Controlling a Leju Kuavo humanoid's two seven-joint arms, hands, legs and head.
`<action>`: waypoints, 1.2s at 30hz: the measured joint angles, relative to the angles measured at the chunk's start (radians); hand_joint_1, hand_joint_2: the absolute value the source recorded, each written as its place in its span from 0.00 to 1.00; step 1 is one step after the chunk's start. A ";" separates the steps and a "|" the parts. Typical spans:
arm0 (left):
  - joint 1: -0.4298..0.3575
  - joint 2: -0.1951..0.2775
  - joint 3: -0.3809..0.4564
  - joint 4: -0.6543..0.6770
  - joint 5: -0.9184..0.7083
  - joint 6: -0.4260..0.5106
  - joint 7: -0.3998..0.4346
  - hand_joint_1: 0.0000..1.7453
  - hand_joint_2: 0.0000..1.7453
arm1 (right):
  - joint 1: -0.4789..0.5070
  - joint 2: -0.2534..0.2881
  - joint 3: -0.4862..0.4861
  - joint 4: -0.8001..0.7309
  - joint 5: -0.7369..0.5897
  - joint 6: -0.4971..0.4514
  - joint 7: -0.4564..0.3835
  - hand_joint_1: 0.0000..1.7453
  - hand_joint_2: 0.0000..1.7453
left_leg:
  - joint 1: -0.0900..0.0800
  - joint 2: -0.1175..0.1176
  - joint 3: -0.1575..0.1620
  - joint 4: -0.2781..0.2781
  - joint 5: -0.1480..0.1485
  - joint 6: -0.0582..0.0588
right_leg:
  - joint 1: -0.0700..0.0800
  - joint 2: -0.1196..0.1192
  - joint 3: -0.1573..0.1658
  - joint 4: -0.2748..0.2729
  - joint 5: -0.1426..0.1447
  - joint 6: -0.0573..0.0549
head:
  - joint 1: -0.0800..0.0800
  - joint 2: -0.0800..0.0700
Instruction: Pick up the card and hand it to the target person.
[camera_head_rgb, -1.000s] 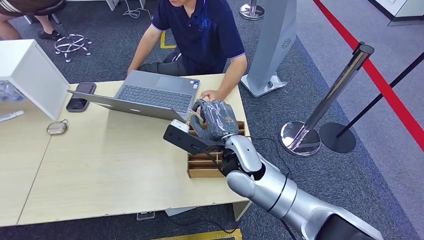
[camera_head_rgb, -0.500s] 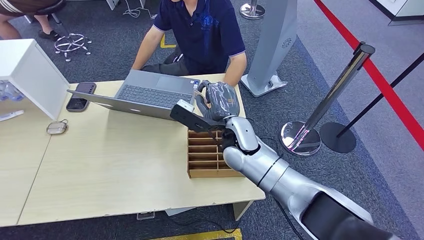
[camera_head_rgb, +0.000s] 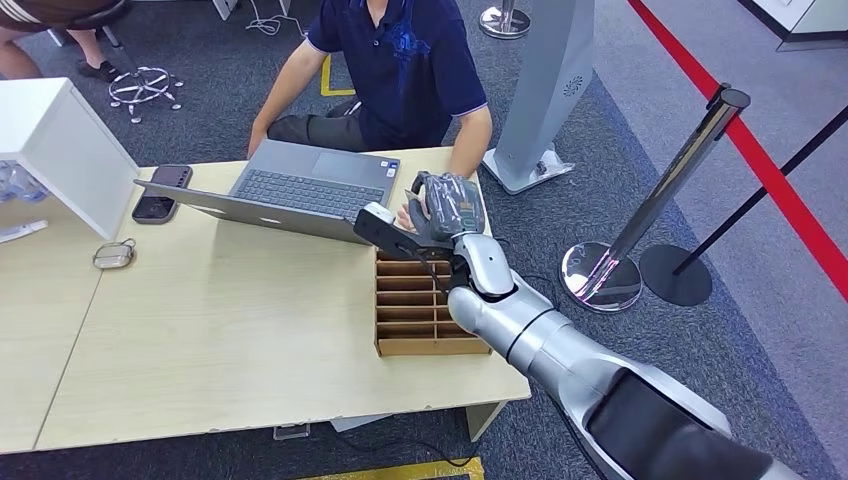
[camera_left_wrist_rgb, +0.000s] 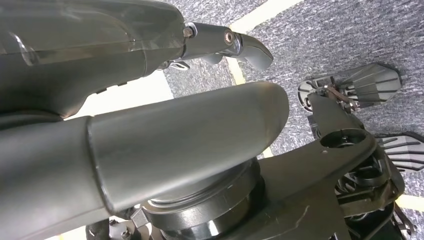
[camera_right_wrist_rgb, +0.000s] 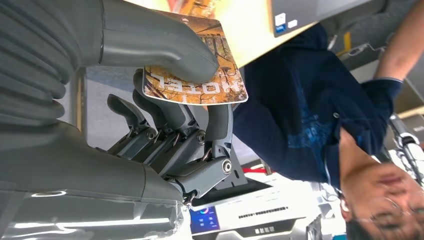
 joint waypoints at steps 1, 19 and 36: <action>-0.001 -0.001 0.000 0.000 0.000 0.000 0.000 0.00 0.00 | 0.000 0.002 0.000 0.011 0.000 0.000 0.000 0.89 1.00 | 0.000 0.000 0.000 0.000 0.000 0.000 | 0.000 0.000 0.000 0.000 0.000 0.000 | 0.000 0.000; -0.009 -0.009 -0.016 0.000 -0.008 -0.001 0.003 0.00 0.00 | -0.006 0.021 0.004 0.107 -0.002 -0.017 -0.010 0.86 1.00 | 0.000 0.000 0.000 0.000 0.000 0.000 | 0.000 0.000 0.000 0.000 0.000 0.000 | 0.000 0.000; -0.011 -0.012 -0.021 0.000 -0.008 -0.001 0.003 0.00 0.00 | -0.013 0.035 0.005 0.139 0.004 -0.020 -0.017 0.00 1.00 | 0.000 0.000 0.000 0.000 0.000 0.000 | 0.000 0.000 0.000 0.000 0.000 0.000 | 0.000 0.000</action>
